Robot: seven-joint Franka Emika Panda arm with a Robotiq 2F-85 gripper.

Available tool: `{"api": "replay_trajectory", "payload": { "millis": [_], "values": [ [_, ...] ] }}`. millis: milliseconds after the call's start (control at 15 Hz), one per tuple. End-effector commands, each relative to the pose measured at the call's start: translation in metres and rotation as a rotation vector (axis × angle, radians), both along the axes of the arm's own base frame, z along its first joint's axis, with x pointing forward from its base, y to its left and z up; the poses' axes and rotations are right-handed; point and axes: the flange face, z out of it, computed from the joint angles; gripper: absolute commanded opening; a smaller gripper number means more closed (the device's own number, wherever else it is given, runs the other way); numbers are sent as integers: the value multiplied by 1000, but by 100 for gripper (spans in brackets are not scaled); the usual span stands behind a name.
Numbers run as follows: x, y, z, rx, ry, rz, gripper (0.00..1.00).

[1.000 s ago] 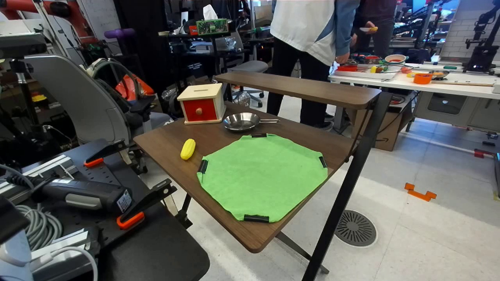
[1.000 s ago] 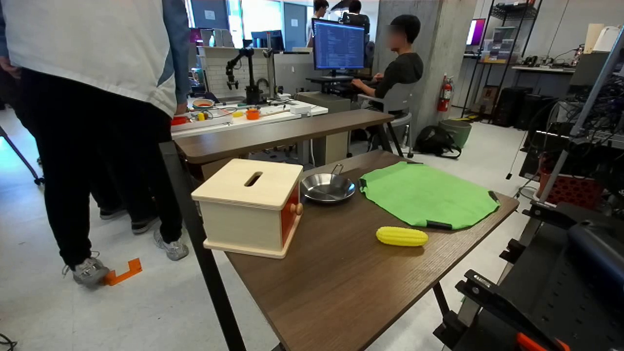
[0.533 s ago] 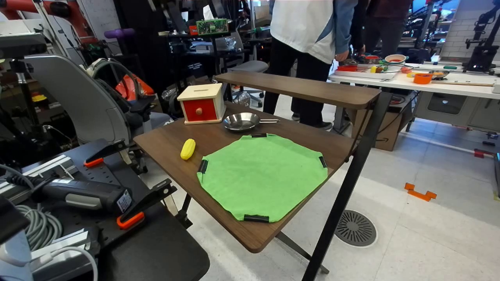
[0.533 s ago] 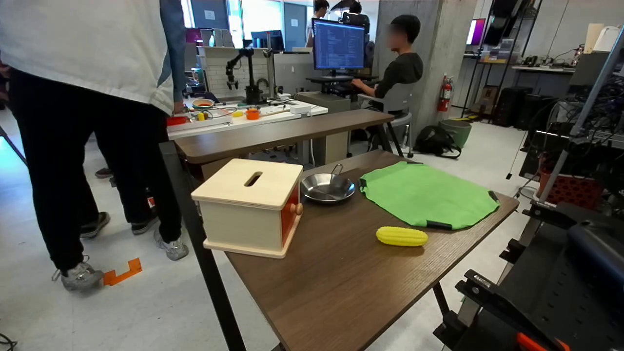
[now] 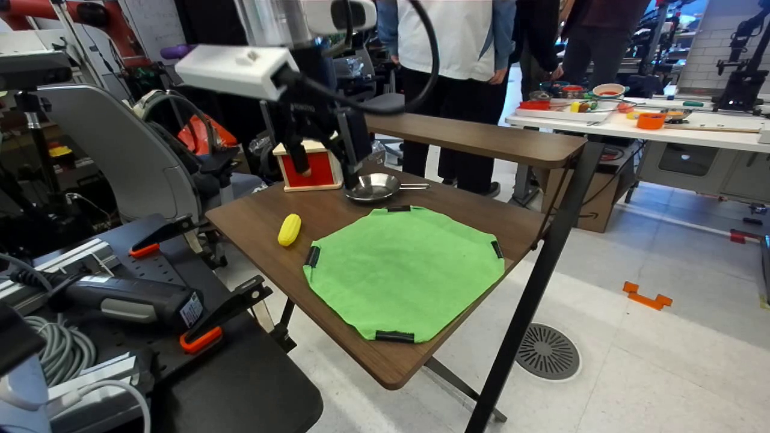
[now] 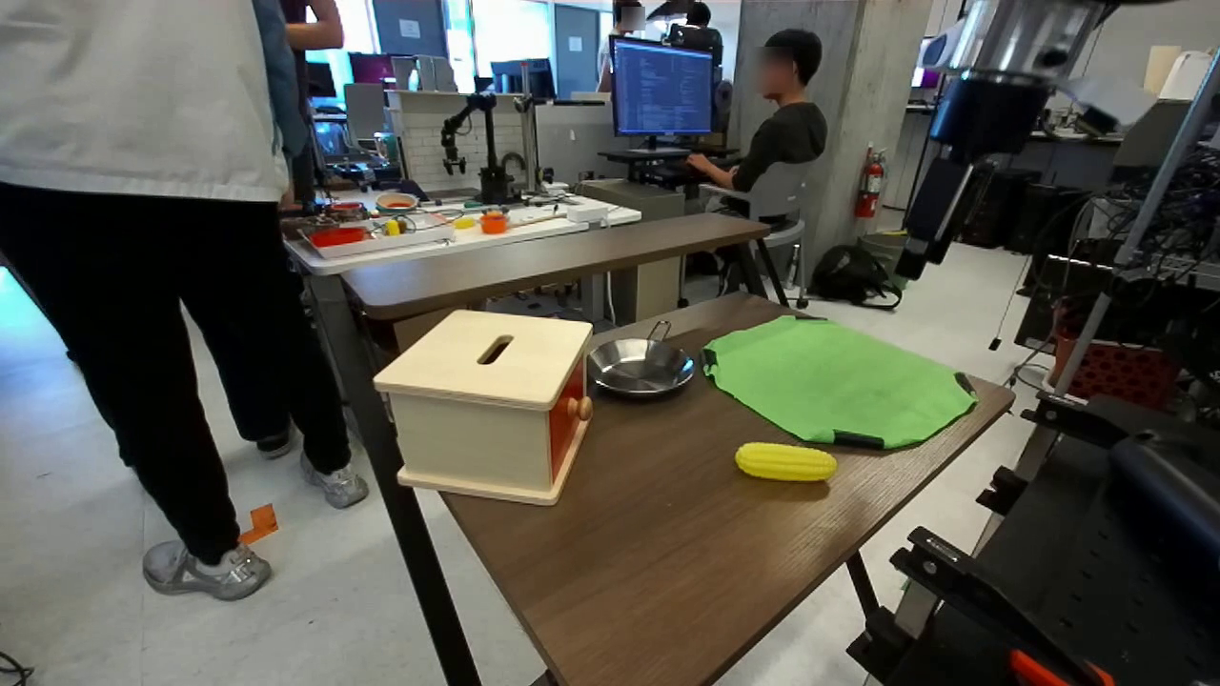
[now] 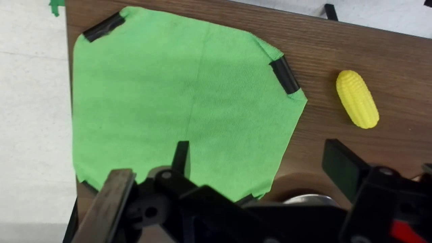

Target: Move the green towel backwards.

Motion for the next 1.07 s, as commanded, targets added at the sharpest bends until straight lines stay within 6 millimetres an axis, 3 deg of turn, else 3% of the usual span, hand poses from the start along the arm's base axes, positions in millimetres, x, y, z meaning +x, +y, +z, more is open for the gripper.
{"api": "replay_trajectory", "payload": {
  "millis": [0,533,733,1000],
  "values": [
    [16,-4,-55,68,39,-52,100],
    [32,-35,-146,54,147,-175,100],
    [37,-40,-164,28,169,-221,100],
    [51,-45,-171,-30,187,-284,100]
  ]
}}
